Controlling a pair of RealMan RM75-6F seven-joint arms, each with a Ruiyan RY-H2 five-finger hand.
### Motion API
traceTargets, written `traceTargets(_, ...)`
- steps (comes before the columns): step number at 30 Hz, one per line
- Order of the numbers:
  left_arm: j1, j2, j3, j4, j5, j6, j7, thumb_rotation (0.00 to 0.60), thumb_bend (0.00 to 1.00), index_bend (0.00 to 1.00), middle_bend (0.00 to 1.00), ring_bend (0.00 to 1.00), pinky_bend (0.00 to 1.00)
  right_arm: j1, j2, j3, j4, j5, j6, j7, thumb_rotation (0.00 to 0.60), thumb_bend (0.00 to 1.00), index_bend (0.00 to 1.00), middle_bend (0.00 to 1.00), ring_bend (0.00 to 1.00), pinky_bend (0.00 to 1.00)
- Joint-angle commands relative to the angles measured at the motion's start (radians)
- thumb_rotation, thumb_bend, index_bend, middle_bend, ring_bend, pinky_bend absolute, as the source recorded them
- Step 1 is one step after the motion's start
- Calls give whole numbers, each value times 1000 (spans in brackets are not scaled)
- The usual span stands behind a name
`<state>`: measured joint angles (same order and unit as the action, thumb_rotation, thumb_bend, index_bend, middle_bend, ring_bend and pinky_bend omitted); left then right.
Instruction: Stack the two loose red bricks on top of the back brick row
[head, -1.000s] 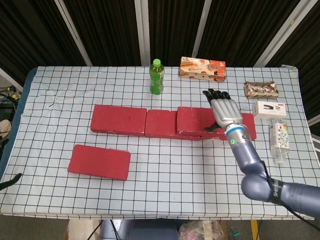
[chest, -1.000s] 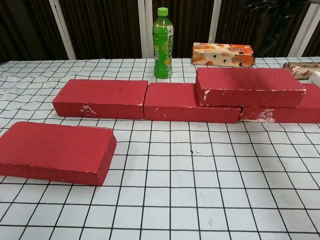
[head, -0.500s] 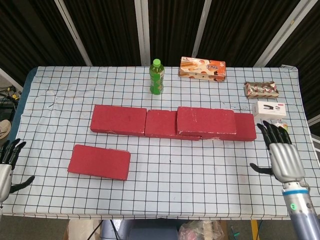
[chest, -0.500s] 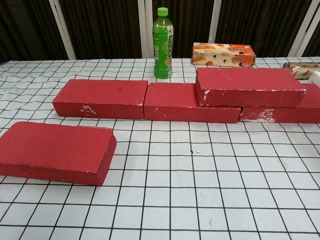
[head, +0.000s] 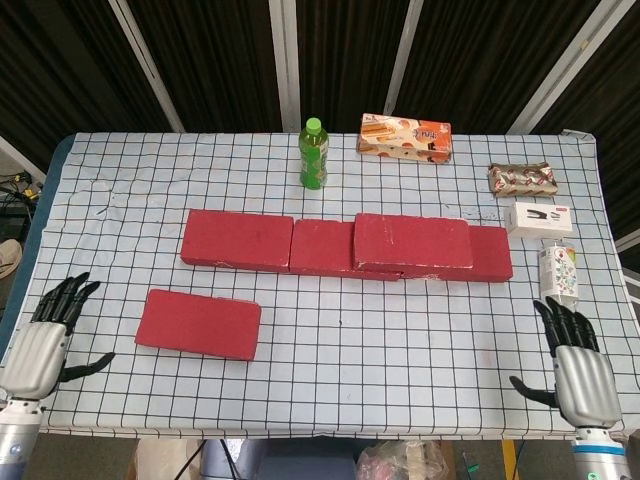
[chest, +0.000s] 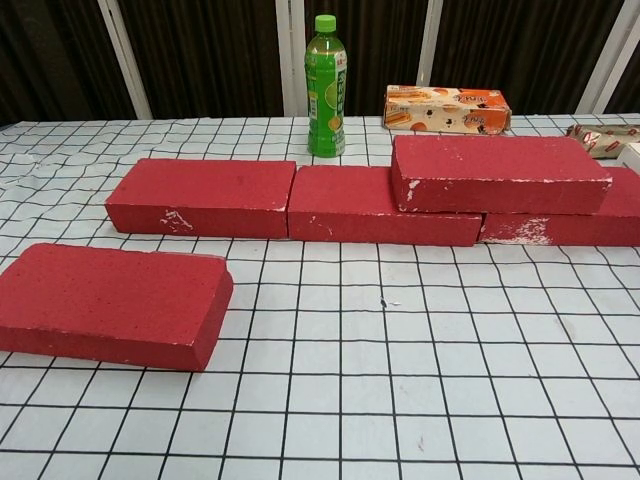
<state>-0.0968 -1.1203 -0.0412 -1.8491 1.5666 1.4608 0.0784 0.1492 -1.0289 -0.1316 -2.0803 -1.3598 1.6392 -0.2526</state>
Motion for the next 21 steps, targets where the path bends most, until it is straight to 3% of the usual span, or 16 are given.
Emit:
traceTargets(1,-70,67,-9,-113,-61,-119,141,600,0,93,0,0,86,-22,-28,27,30,-11,34,-2,600,153,4,0,0,0)
traceTargets(5,-121,109,7,-220,-152,-243,283,600,0,85,0,0,73,-39,-40,49,75,-50,55,27,600,154,4,0,0,0)
traceTargets(10,-172,118,-19,-315,-275,-261,522,600,0,53,0,0,47,-52,-36,60,90,-50,38,37,600,154,5,0,0,0)
traceTargets(16,-272,131,-41,-410,-509,-291,773,600,0,35,0,0,36,-60,-27,73,81,-44,7,46,600,153,3,0,0,0)
traceTargets(21,-358,69,-64,-395,-708,-322,822,600,0,21,0,0,30,-68,-22,83,70,-30,-15,41,600,153,1,0,0,0)
